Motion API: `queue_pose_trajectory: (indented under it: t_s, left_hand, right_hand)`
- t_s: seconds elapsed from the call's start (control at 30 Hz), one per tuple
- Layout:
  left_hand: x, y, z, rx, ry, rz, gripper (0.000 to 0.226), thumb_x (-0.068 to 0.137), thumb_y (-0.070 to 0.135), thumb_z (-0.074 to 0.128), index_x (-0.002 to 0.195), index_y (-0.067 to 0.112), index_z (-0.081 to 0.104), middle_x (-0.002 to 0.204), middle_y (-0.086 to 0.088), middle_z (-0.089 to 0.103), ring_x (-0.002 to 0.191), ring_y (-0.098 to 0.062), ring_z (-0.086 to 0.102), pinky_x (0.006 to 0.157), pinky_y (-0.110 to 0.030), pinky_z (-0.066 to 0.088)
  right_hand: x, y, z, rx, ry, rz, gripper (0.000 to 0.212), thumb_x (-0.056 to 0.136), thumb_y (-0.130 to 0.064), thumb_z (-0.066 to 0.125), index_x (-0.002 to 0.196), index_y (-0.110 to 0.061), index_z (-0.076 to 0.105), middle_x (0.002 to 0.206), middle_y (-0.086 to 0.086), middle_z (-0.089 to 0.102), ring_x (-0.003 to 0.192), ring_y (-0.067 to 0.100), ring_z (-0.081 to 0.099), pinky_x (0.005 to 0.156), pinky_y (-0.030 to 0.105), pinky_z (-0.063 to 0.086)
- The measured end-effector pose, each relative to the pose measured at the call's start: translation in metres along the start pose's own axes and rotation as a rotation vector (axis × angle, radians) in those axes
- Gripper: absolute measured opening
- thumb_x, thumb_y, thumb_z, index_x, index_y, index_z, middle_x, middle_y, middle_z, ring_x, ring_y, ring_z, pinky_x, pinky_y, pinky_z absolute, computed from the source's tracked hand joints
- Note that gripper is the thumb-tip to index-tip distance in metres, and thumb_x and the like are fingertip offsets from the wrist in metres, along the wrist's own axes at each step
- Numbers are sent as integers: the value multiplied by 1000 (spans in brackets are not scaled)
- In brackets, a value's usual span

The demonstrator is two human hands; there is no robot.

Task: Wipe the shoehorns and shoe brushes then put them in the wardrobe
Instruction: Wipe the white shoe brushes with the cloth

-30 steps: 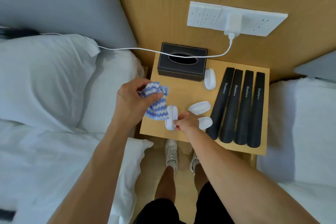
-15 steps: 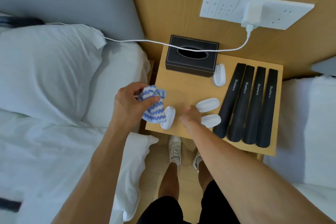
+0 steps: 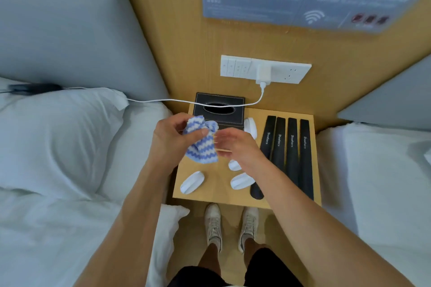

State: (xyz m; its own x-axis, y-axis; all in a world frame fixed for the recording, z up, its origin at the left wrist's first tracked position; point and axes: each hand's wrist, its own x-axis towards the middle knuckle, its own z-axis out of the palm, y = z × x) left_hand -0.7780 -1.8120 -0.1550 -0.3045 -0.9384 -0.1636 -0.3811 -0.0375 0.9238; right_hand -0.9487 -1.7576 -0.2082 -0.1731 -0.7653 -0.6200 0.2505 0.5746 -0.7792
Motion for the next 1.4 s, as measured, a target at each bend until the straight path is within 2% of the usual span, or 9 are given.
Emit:
queue_pose_trajectory:
  t_s: [0.07,0.17,0.3,0.43,0.57,0.77,0.93,1.27,1.4]
  left_hand:
    - [1,24,7,-80,-51,34,18,78,22,81,94,20,72,85,3,74,81,-14,72,71,-30,59]
    - [3,62,21,-172,-115,99,17,77,19,81,92,23,74,86,0,75,83,-19,73,71,-30,59]
    - [4,112,36,-253,-250,209,18,80,21,79,97,23,75,94,-1,76,87,-19,73,71,-27,59]
    - [6,158,49,-253,-353,273,19,79,19,79,98,21,75,101,-3,74,97,-23,70,85,-41,57]
    - [7,195,60,-143,-382,362,22,77,21,81,98,20,76,96,5,75,92,-13,71,75,-24,58]
    - [14,239,70,63,-328,495,29,72,16,84,98,25,74,89,14,74,85,2,68,65,-10,51]
    - [19,260,71,158,-315,596,27,76,12,79,98,27,72,91,15,72,88,3,66,73,-17,55]
    - [26,287,69,386,-339,665,30,78,16,78,102,32,69,78,9,66,75,-7,64,74,-34,58]
    - [28,301,61,545,-325,686,19,77,12,79,81,30,74,72,11,67,69,-3,62,66,-22,54]
  right_hand:
    - [-24,-28,-12,62,-93,-95,25,94,1,59,119,-2,65,116,20,70,107,35,69,93,46,58]
    - [-57,-64,-32,112,-142,-235,25,97,-8,59,121,-10,67,107,10,74,98,26,72,81,37,59]
    - [-90,-100,-68,39,-77,-400,30,96,-6,59,121,-19,67,118,7,71,110,25,69,84,41,60]
    - [-124,-129,-100,-233,37,-645,44,89,-2,67,120,-33,64,122,-2,65,108,20,68,86,43,60]
    - [-143,-154,-121,-389,237,-759,21,87,-18,73,95,-37,68,103,-8,72,91,11,72,78,41,62]
    - [-157,-181,-146,-366,375,-881,7,89,-16,73,94,-20,70,90,3,73,80,17,73,75,47,61]
    - [-170,-202,-160,-588,551,-1004,5,86,-34,73,84,-35,69,80,-14,66,78,4,62,65,14,46]
    - [-193,-241,-178,-724,426,-900,19,75,-26,85,86,-29,70,80,-6,70,76,14,67,71,36,58]
    - [-195,-251,-184,-1001,421,-845,21,76,-31,84,91,-37,70,78,-11,65,76,6,62,73,33,58]
